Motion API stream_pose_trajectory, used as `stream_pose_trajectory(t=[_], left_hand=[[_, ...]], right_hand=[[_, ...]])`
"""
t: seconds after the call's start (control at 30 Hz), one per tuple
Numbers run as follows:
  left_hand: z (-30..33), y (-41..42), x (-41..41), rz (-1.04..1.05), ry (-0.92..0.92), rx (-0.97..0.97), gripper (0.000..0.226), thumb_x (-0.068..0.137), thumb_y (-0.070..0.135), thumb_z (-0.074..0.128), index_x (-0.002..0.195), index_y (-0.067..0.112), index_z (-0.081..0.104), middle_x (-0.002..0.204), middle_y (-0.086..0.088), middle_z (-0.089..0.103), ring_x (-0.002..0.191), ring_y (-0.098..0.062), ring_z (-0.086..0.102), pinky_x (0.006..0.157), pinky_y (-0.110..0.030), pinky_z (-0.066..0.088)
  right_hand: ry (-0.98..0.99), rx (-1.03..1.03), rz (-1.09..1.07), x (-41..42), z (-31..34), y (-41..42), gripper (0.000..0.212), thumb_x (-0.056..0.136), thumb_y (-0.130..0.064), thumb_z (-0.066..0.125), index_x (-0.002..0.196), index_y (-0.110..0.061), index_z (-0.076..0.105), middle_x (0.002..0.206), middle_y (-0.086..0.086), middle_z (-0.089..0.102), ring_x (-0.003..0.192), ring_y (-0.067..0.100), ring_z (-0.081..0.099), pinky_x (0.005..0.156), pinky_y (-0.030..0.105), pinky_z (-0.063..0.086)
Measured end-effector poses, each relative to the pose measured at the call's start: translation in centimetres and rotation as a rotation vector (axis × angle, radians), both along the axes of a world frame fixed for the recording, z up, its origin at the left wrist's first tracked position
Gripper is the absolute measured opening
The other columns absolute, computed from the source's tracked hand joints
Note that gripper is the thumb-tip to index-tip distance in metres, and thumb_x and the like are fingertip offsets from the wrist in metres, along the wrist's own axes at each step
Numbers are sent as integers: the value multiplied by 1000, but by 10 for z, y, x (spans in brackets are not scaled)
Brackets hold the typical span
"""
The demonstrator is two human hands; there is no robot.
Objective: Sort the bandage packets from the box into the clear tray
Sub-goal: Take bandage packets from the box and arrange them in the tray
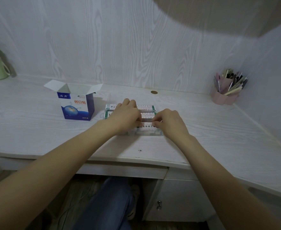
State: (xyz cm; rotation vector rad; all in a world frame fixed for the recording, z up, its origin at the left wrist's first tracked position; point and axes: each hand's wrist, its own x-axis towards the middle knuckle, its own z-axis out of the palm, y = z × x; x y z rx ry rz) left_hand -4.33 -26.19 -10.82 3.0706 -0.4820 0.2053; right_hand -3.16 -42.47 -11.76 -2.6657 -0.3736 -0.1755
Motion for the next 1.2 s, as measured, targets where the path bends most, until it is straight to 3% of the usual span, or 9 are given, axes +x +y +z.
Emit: stream_pose_trajectory(t=[0.2, 0.37, 0.5, 0.87, 1.03, 1.2], left_hand=[[-1, -1, 3, 13, 57, -13, 32, 94, 37, 54, 120, 22, 64, 120, -9, 42, 116, -29, 33, 93, -35, 32], [0, -2, 2, 20, 88, -62, 30, 94, 35, 52, 119, 23, 64, 119, -10, 44, 115, -30, 33, 92, -37, 32], [1, 2, -1, 3, 60, -122, 27, 94, 33, 53, 116, 25, 65, 117, -9, 46, 114, -28, 35, 95, -37, 35], [33, 70, -21, 105, -192, -320, 24, 93, 28, 56, 115, 27, 64, 122, -4, 50, 116, -22, 40, 95, -35, 34], [45, 130, -18, 178, -248, -401, 28, 94, 23, 54, 121, 21, 60, 128, -6, 49, 121, -23, 40, 99, -33, 34], [44, 186, -5, 228, 6, -193, 81, 81, 33, 69, 147, 15, 26, 152, -6, 27, 139, -25, 23, 110, -36, 27]], right_hand=[[26, -16, 6, -2, 2, 2, 7, 85, -16, 67, 85, -13, 72, 89, 7, 70, 88, 23, 62, 77, 36, 52], [37, 1, 7, -3, 4, 2, 14, 86, -16, 66, 98, -16, 73, 96, 4, 69, 92, 22, 60, 78, 34, 50], [35, 30, 5, -4, 8, 0, 9, 86, -15, 65, 91, -15, 73, 92, 3, 70, 86, 19, 60, 74, 34, 49], [-164, 194, 149, -16, 37, 56, 19, 94, -23, 55, 100, -13, 71, 97, -3, 69, 78, 6, 54, 73, 20, 41], [-212, 181, 221, -3, 47, 115, 26, 96, -26, 53, 118, -15, 63, 118, 0, 63, 106, 14, 55, 90, 25, 40], [-110, 46, 323, 14, 46, 161, 47, 97, -33, 50, 142, -23, 39, 151, -3, 34, 138, 14, 29, 108, 26, 25]])
